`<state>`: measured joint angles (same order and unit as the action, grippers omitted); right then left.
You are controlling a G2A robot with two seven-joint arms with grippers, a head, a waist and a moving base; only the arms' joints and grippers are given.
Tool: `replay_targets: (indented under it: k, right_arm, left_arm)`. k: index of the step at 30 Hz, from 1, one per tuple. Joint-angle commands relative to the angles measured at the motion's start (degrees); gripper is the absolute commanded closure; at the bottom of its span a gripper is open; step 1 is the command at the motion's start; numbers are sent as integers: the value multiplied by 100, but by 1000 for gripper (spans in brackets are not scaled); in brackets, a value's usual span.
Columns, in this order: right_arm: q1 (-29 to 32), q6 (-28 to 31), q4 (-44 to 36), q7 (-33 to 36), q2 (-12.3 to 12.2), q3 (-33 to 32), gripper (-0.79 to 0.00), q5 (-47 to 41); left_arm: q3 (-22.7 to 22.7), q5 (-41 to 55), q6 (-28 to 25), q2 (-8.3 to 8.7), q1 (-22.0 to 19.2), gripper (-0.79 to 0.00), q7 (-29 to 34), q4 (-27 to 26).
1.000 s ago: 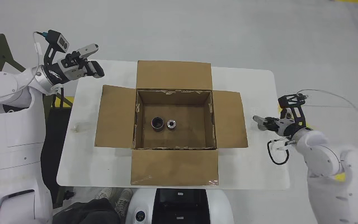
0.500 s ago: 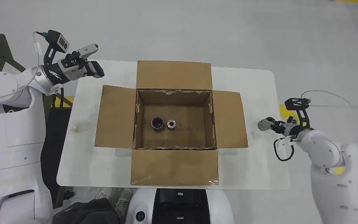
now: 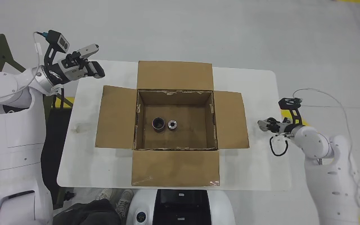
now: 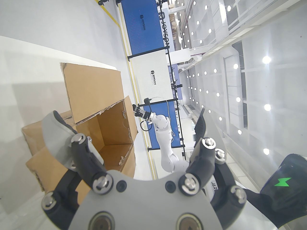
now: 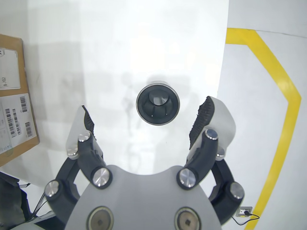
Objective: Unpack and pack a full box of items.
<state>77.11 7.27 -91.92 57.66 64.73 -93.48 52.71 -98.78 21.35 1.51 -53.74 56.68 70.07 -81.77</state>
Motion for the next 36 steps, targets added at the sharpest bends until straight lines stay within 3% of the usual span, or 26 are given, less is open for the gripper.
replay_targets:
  k: [1, 14, 17, 19, 31, 36]
  right_arm:
    - [-40, 8, 79, 1, -3, 54, -785, -2]
    - [-285, -59, 581, -185, -21, 300, -776, 33]
    - [-295, -72, 617, -201, -30, 315, -585, 20]
    - [-303, -74, 648, -215, -36, 331, -502, 26]
    - [-337, -90, 699, -254, -69, 391, -277, -21]
    - [-329, -84, 667, -262, -87, 394, -74, -31]
  left_arm:
    - [0, 0, 0, 0, 0, -785, 0, 0]
    - [0, 0, 0, 0, 0, -785, 0, 0]
    - [0, 0, 0, 0, 0, -785, 0, 0]
    - [0, 0, 0, 0, 0, -785, 0, 0]
    - [0, 0, 0, 0, 0, -785, 0, 0]
    - [0, 0, 0, 0, 0, -785, 0, 0]
